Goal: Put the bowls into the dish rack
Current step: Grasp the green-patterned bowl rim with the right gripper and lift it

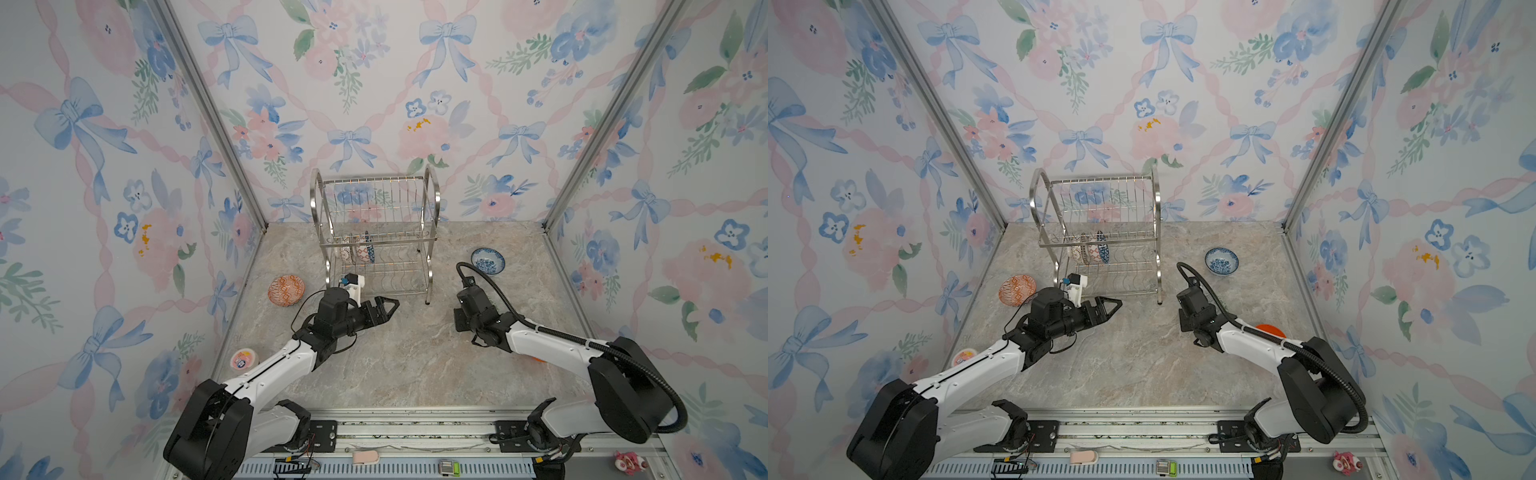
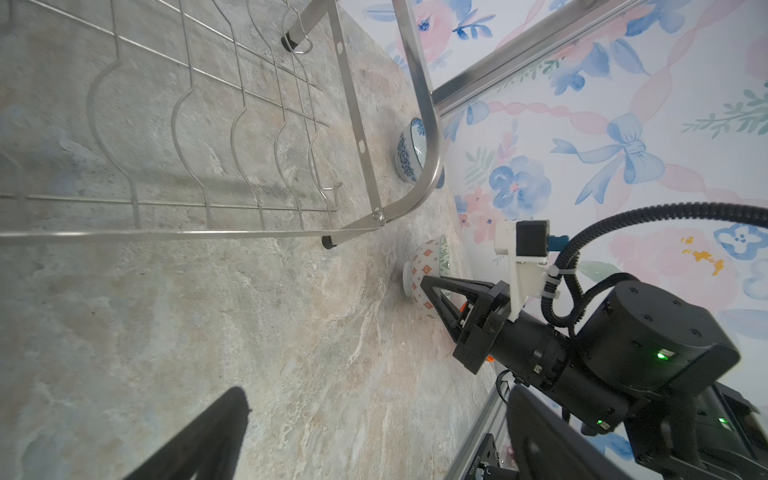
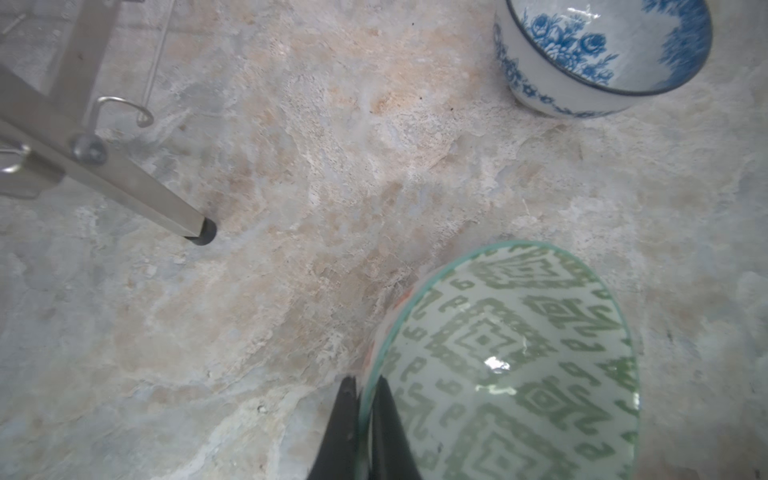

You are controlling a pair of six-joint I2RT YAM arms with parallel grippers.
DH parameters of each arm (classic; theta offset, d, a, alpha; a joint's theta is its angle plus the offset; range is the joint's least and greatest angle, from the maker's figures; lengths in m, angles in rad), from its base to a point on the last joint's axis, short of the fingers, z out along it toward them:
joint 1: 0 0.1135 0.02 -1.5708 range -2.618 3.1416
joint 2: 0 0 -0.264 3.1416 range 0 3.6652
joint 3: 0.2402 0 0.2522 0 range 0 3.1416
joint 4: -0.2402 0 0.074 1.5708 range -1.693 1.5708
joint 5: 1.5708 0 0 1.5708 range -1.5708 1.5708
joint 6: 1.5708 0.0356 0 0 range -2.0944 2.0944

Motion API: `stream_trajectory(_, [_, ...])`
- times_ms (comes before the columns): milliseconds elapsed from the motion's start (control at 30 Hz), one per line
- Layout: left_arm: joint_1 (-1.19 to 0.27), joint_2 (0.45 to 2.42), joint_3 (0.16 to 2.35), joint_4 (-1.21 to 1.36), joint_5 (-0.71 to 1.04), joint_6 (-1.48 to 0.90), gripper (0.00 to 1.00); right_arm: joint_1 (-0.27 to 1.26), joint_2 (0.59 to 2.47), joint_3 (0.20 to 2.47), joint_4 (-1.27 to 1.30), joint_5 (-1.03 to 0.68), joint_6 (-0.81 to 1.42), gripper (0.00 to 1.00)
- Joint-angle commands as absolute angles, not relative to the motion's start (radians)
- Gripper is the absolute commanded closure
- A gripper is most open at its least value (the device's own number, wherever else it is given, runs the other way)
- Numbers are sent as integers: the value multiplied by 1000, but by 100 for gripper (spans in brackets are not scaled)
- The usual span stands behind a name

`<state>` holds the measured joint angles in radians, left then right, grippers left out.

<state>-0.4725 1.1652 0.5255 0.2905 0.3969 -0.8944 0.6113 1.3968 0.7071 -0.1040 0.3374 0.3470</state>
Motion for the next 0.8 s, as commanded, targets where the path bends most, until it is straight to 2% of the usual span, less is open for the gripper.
stream_trajectory(0, [-455, 1150, 534, 302, 396, -880, 2, 635, 1303, 696, -72, 272, 375, 100])
stream_trajectory(300, [-354, 1116, 508, 296, 495, -908, 2, 835, 1198, 701, 84, 258, 402, 100])
stream_trajectory(467, [-281, 1073, 479, 283, 540, -922, 2, 924, 1237, 712, 211, 258, 400, 100])
stream_trajectory(767, [-175, 980, 442, 219, 562, -910, 2, 998, 1363, 743, 422, 235, 382, 100])
